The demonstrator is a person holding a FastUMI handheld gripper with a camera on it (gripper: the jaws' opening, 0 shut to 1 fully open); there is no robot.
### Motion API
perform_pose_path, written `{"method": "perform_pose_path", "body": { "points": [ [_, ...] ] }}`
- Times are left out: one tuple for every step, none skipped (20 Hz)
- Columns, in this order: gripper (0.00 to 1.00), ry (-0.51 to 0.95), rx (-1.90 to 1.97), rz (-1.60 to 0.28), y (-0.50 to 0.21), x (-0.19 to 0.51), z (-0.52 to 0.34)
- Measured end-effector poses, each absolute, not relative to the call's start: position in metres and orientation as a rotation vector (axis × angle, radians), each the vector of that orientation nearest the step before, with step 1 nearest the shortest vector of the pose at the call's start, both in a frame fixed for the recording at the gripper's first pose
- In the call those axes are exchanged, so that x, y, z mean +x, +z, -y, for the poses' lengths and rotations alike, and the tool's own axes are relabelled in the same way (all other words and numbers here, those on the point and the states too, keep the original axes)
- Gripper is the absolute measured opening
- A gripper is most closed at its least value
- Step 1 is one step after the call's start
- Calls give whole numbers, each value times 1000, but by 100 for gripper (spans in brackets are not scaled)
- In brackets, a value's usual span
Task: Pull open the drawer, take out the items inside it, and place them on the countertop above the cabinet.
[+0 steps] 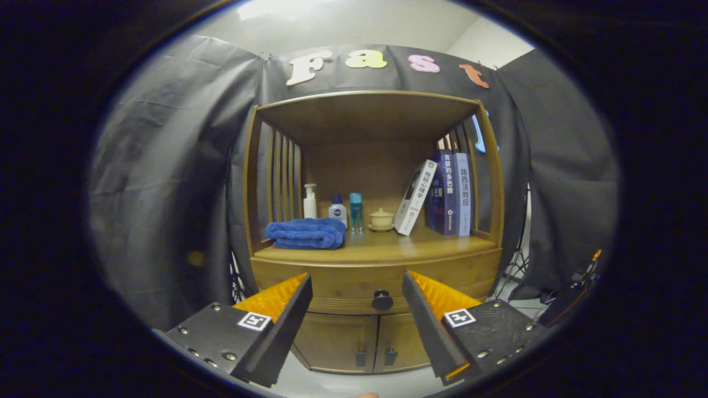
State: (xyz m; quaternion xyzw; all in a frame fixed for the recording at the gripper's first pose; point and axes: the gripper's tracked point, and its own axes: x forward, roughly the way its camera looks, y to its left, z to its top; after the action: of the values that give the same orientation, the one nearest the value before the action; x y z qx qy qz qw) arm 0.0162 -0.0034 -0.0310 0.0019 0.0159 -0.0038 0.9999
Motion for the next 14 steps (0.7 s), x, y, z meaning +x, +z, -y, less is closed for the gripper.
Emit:
{"method": "perform_pose_path", "body": {
  "points": [
    [98, -3, 9, -34, -35, 19, 2],
    [98, 1, 15, -32, -37, 22, 2],
    [98, 4, 25, -31, -41, 26, 2],
    [98, 6, 34, -30, -44, 30, 3],
    [98, 7, 46, -30, -48, 33, 4],
    [98, 7, 61, -33, -54, 38, 6],
    [98, 3, 70, -37, -59, 43, 9],
    [98, -1, 79, -42, -65, 49, 13],
    [98, -12, 84, -51, -71, 56, 18],
    [98, -24, 83, -67, -79, 61, 22],
    [97, -29, 84, -79, -87, 67, 25],
    [96, -24, 90, -82, -91, 75, 26],
    [96, -16, 101, -84, -97, 84, 26],
    [96, -13, 108, -82, -102, 95, 28]
  ]
}}
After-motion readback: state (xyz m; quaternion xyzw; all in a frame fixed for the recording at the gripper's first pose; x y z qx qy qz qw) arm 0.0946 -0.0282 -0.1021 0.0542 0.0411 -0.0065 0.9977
